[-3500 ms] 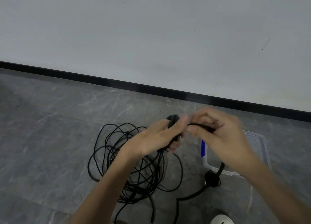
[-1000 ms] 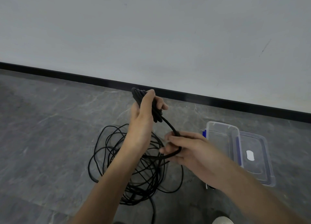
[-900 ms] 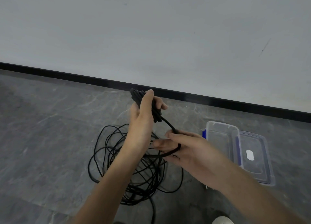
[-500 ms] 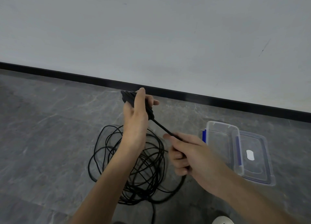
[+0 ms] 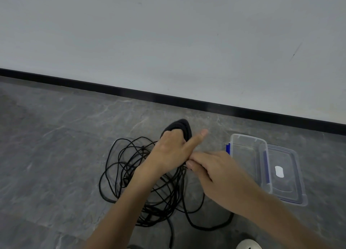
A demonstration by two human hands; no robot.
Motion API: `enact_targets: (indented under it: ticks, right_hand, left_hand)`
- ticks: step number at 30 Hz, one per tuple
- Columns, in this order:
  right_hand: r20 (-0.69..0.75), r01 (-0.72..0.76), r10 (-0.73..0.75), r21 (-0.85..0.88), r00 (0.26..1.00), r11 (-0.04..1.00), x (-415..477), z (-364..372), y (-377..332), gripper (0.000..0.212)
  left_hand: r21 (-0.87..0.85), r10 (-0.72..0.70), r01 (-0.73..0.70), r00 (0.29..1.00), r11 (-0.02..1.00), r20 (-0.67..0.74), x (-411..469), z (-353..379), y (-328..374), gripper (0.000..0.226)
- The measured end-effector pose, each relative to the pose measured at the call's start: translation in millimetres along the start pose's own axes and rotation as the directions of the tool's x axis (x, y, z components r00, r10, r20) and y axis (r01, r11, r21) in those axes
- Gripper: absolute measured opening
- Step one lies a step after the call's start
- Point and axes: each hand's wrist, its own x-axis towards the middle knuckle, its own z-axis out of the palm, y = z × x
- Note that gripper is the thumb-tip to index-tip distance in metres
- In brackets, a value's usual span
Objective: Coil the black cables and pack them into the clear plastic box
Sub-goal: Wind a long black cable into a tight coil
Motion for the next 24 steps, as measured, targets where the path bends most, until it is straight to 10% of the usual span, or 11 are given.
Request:
enact_targets:
  ticks: [8, 14, 19, 24]
  right_hand:
    - [-0.251, 0.001, 0.042, 0.168, 0.967, 0.986, 3.6, -29.5, 21.0, 0.030]
    - [-0.141, 0.004, 0.044, 0.322, 0.989, 0.947, 4.0, -43.8, 29.3, 0.012]
    - [-0.242, 0.036, 0.045, 0.319, 0.969, 0.947, 4.6, -50.9, 37.2, 0.023]
    - [-0.284, 0.029, 0.080, 0.362, 0.956, 0.932, 4.9, -52.1, 38.0, 0.020]
  left_hand:
    - [-0.120, -0.009, 0.062, 0.919, 0.991, 0.395, -10.3, -1.0, 17.3, 0.089]
    - [-0.266, 0.029, 0.143, 0.835, 0.953, 0.550, -12.1, -4.7, 18.7, 0.097]
    - [-0.368, 0.088, 0.183, 0.788, 0.912, 0.610, -17.6, -6.9, 26.4, 0.041]
    - [-0.461, 0.113, 0.287, 0.738, 0.840, 0.665, -20.0, -6.6, 30.6, 0.034]
